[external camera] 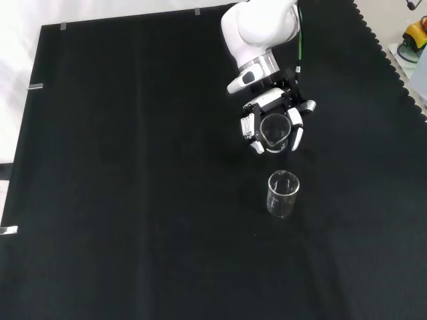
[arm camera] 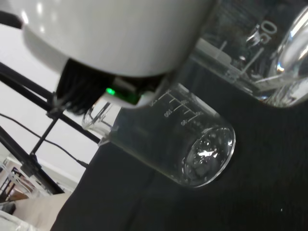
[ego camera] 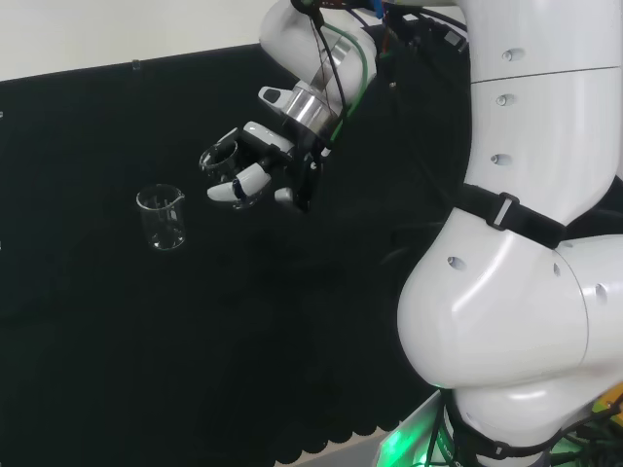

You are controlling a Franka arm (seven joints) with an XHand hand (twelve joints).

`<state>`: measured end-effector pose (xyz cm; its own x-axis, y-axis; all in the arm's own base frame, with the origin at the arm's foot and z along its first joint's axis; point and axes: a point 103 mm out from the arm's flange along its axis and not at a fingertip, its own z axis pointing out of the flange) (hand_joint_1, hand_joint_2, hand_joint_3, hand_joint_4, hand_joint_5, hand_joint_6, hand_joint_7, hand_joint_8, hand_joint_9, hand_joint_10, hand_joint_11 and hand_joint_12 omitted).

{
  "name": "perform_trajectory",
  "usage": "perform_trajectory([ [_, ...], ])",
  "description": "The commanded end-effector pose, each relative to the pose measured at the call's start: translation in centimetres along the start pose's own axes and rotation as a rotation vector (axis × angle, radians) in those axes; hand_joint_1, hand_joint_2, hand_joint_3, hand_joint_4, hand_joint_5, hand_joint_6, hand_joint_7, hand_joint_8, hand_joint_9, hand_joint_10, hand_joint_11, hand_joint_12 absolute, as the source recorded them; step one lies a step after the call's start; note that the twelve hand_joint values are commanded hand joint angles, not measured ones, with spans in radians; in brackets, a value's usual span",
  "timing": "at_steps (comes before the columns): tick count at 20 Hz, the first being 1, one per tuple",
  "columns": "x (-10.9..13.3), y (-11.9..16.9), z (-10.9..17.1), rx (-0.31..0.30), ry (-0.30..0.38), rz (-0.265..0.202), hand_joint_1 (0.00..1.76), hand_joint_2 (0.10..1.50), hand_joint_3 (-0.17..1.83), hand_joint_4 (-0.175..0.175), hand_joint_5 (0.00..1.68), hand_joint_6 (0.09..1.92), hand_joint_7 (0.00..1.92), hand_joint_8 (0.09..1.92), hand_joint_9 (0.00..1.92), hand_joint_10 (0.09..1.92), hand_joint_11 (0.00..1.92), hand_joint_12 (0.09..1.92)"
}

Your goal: Pick up the beaker on the right.

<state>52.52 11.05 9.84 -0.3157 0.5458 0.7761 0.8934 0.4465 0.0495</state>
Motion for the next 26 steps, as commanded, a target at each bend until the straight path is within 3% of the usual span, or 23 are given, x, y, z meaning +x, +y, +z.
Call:
perform_trajectory([
  [1,-0.7,-0.6,-1.2,0.005,0.0,-0.008,1.46,0.45,0.86,-0.175,1.33,0.47,1.67,0.09,1.55,0.38,1.29,0.71],
  [7,0.1,0.0,-0.2,0.015,-0.021,-0.002,1.46,0.45,0.87,-0.175,1.34,0.47,1.68,0.09,1.56,0.37,1.29,0.71],
  [14,-0.4,-0.5,-1.3,0.008,-0.013,-0.013,1.46,0.44,0.87,-0.175,1.34,0.47,1.68,0.09,1.56,0.38,1.29,0.71],
  [26,1.5,0.9,-0.6,0.026,-0.027,-0.024,1.46,0.44,0.88,-0.175,1.34,0.47,1.68,0.09,1.56,0.38,1.29,0.71],
])
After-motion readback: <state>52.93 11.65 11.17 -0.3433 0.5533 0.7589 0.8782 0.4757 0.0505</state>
